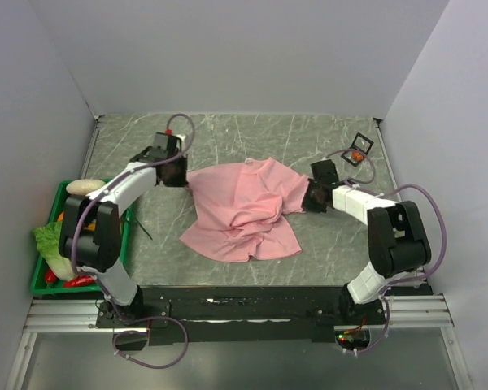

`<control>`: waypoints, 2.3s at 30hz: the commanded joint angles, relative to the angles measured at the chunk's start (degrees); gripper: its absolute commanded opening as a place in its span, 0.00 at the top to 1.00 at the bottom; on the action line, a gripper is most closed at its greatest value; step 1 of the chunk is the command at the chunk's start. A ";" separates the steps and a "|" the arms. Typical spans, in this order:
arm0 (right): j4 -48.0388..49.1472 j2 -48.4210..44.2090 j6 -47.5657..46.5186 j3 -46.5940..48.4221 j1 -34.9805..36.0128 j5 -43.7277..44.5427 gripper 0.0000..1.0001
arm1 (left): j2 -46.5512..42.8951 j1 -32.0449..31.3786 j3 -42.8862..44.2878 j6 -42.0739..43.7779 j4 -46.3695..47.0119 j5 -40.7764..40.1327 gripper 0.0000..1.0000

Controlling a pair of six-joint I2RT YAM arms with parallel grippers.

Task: Pin the brooch onto the clothing
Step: Flatten out the crumpled clothing at the center of the board.

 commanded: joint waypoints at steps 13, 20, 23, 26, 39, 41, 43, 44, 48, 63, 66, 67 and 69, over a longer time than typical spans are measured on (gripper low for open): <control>-4.03 -7.23 -5.72 1.64 -9.98 6.40 1.00 | -7.78 8.06 -1.20 2.53 -0.48 -9.06 0.99; -5.00 -8.46 -6.51 1.64 -10.68 8.61 1.00 | -8.48 8.23 -1.20 2.79 -0.65 -11.18 0.99; -4.91 -9.86 -7.30 1.73 -10.77 6.34 0.90 | -9.01 8.14 -1.29 2.71 0.05 -6.53 0.58; -4.74 -12.41 -7.83 0.86 -10.51 4.13 0.49 | -10.32 8.14 -1.55 2.53 0.75 -5.81 0.07; -12.38 -24.63 -4.42 -5.83 3.72 1.23 0.36 | -26.32 -1.34 -12.88 -4.75 1.81 -7.23 0.04; -12.30 -25.77 -3.53 -7.40 5.56 -1.13 0.38 | -28.95 -2.05 -16.64 -8.96 0.76 -5.82 0.04; -12.29 -26.56 -2.39 -8.55 7.15 -1.06 0.39 | -31.32 -2.49 -19.03 -11.08 0.40 -4.41 0.04; -12.21 -26.66 -2.04 -9.60 7.94 -1.06 0.40 | -32.03 -2.58 -21.48 -12.57 0.31 -4.32 0.03; -12.56 -25.60 0.07 -11.80 12.59 -0.27 0.41 | -32.74 -2.75 -25.81 -15.31 0.23 -4.75 0.02; -11.50 -18.40 6.05 -15.15 22.71 3.42 0.47 | -22.39 -2.93 -26.60 -16.54 -1.44 -8.01 0.11; -11.68 -17.43 6.76 -15.15 23.42 3.60 0.47 | -21.23 -2.93 -26.60 -16.81 -0.92 -8.27 0.15; -11.68 -17.43 6.93 -15.23 23.50 3.77 0.47 | -20.88 -2.93 -26.60 -16.81 -0.83 -8.19 0.16; -12.12 -17.78 7.28 -15.32 23.86 4.48 0.47 | -19.39 -2.93 -26.43 -16.89 -0.92 -7.75 0.17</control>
